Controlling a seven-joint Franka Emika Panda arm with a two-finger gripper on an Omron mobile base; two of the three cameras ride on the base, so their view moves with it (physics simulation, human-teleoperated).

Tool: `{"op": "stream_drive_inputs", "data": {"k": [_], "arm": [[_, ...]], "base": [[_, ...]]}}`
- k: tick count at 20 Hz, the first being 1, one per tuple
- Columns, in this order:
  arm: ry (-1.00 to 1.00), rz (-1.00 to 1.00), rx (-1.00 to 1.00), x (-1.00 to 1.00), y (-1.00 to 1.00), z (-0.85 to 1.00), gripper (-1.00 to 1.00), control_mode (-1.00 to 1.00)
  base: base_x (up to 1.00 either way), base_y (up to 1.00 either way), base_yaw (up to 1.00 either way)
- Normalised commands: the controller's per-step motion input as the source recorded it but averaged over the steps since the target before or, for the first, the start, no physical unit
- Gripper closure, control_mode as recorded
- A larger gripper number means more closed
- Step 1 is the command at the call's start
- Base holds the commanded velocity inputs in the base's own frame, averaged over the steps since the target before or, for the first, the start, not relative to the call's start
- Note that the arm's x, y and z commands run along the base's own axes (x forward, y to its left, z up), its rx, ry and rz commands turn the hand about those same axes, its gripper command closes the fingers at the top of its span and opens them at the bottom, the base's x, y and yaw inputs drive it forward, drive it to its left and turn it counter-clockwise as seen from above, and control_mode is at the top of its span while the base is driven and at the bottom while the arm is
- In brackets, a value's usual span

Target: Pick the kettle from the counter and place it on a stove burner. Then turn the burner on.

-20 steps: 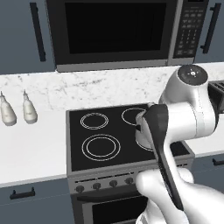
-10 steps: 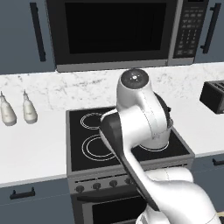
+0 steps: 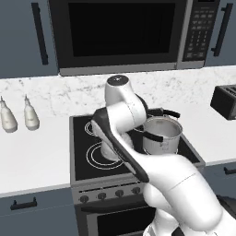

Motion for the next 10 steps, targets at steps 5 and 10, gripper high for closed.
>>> {"op": "stream_drive_inputs", "data": {"k": [5,10], "arm": [[0.24,0.00,0.10,0.62,0.00,-0.69,1.00,-1.00],[0.13,0.01,0.02,0.25,0.01,-0.69,1.00,-1.00]], "base": [[0.00,0.00,0.00],[0.00,0.00,0.00]]}}
